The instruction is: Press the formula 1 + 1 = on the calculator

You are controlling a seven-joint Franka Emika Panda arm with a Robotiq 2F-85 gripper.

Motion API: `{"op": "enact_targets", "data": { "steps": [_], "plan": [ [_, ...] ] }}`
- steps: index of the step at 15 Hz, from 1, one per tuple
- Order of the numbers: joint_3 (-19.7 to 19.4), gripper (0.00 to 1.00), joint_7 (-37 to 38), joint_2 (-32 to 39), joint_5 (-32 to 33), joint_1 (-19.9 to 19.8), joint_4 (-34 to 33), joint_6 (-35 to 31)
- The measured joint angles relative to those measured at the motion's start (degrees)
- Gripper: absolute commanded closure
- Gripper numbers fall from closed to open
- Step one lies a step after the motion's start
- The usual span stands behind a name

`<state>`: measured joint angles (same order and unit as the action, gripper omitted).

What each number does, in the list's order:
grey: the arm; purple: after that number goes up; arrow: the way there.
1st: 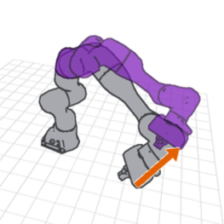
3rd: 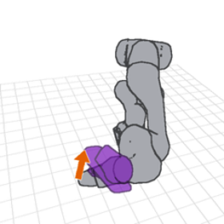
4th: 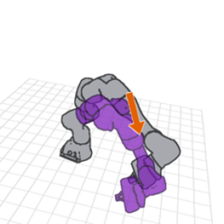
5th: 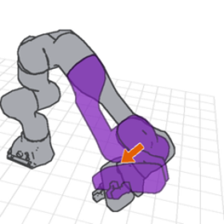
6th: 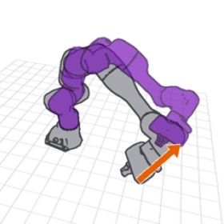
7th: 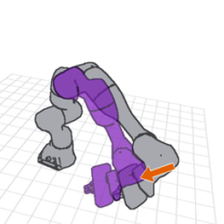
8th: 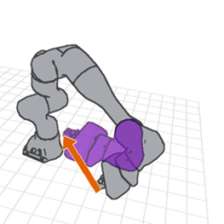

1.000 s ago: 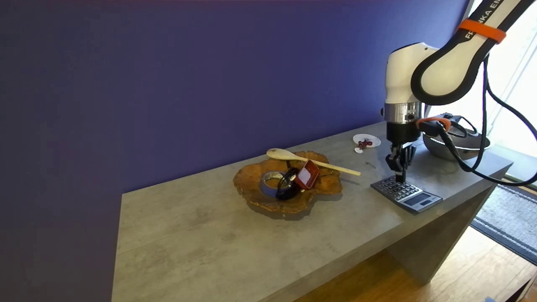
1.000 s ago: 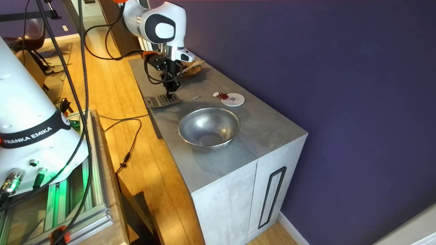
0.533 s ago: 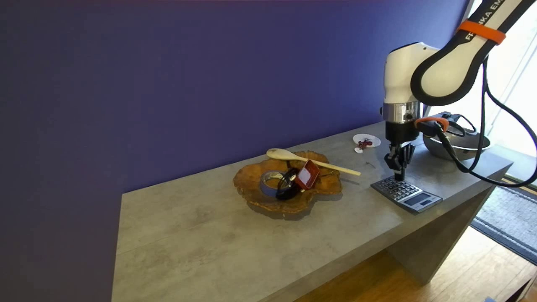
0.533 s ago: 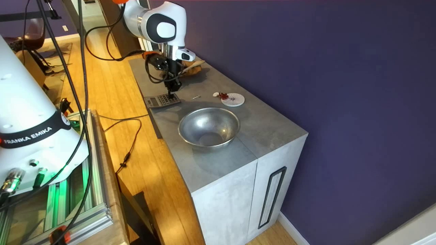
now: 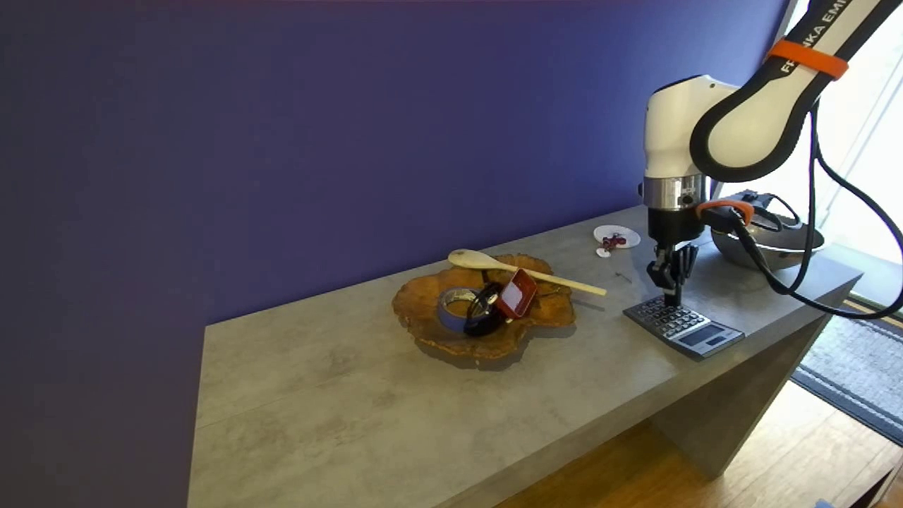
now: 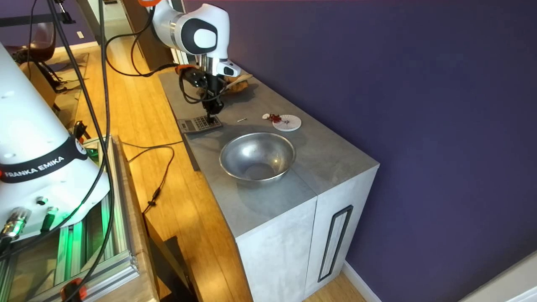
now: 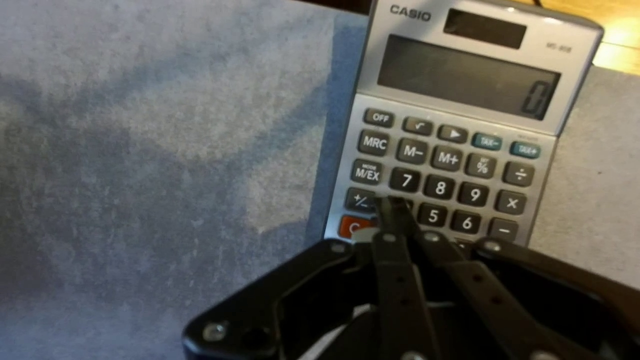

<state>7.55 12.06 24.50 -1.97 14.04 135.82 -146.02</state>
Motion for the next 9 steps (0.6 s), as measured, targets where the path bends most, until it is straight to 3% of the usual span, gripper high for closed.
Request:
{"op": "enact_targets", "data": {
  "steps": [9],
  "plan": [
    [0.0, 1.00, 0.0, 0.8, 0.0, 0.3, -0.8, 0.1]
  ]
}}
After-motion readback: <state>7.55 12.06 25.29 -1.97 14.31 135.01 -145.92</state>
